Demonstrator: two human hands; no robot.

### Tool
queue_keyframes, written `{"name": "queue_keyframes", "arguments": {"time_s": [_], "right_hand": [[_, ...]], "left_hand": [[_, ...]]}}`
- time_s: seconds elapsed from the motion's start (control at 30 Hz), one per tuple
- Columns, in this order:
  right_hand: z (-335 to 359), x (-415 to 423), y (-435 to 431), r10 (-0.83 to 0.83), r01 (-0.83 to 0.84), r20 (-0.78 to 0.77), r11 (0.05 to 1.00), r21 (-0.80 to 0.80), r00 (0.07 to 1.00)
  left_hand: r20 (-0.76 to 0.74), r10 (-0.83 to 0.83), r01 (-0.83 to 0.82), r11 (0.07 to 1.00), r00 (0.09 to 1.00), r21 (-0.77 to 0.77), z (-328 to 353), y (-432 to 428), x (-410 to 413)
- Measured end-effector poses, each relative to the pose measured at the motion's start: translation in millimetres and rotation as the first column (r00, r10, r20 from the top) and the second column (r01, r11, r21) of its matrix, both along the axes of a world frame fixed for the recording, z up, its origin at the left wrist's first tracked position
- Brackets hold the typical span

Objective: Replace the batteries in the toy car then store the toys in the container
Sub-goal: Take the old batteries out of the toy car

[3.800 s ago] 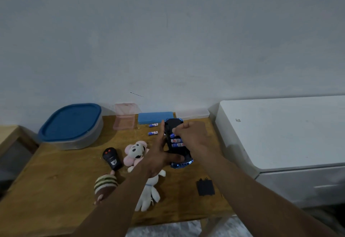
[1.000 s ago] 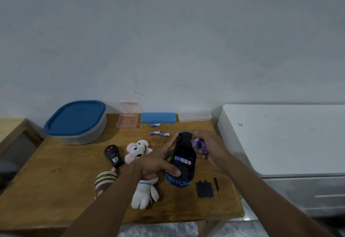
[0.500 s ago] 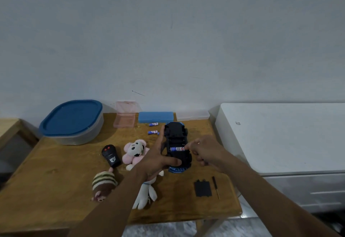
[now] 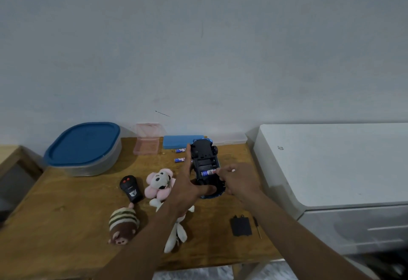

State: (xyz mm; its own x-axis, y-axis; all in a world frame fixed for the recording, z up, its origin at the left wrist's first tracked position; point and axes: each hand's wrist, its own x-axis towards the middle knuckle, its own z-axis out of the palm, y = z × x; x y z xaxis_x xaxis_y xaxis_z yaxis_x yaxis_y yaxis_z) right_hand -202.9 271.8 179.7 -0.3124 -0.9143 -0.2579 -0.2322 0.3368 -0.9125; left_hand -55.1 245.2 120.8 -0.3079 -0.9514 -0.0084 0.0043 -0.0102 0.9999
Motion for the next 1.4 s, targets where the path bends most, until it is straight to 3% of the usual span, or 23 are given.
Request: {"name": "queue_keyframes", "arguments": {"time_s": [0.27,0.47,0.73,0.83,1.03,1.13,1.3,1.4], "right_hand": [[-3,3,0,-0.030,0.030,0.129,1.000,-0.002,0.991],[1,7,-5,-0.015,0.022,0.094,0.997,-0.071,0.995],[3,3,-7,0.017,0.009,0.263,0.995,-0.095,0.965],[3,-1,-10,0.001,0.033,0.435,0.997,-0.070,0.901],[0,-12,-12,-0.081,0.079,0.724,0.996,0.037,0.685],[-3,-17,-11,-0.164,0.117,0.762,0.986,0.116,0.626],[-6,-21,-8,-0.177,0.082,0.724,0.983,0.164,0.667],[-10,-22,-8,-0.219,0.089,0.747,0.973,0.211,0.628]], "left_hand": [[-0.010,0.006,-0.006,1.000,1.000,-0.007,-4,-4,3],[-0.022,0.018,-0.018,1.000,1.000,0.005,-7,-7,2],[-0.072,-0.047,0.050,0.998,0.996,0.038,-10,-10,4],[-0.086,-0.076,0.082,0.994,0.993,0.071,-11,-12,8],[-0.100,-0.137,0.149,0.981,0.985,0.124,-16,-14,12],[-0.087,-0.149,0.160,0.978,0.985,0.136,-19,-13,12],[-0.084,-0.153,0.164,0.974,0.985,0.154,-20,-14,14],[-0.091,-0.154,0.168,0.970,0.984,0.176,-23,-16,20]]}}
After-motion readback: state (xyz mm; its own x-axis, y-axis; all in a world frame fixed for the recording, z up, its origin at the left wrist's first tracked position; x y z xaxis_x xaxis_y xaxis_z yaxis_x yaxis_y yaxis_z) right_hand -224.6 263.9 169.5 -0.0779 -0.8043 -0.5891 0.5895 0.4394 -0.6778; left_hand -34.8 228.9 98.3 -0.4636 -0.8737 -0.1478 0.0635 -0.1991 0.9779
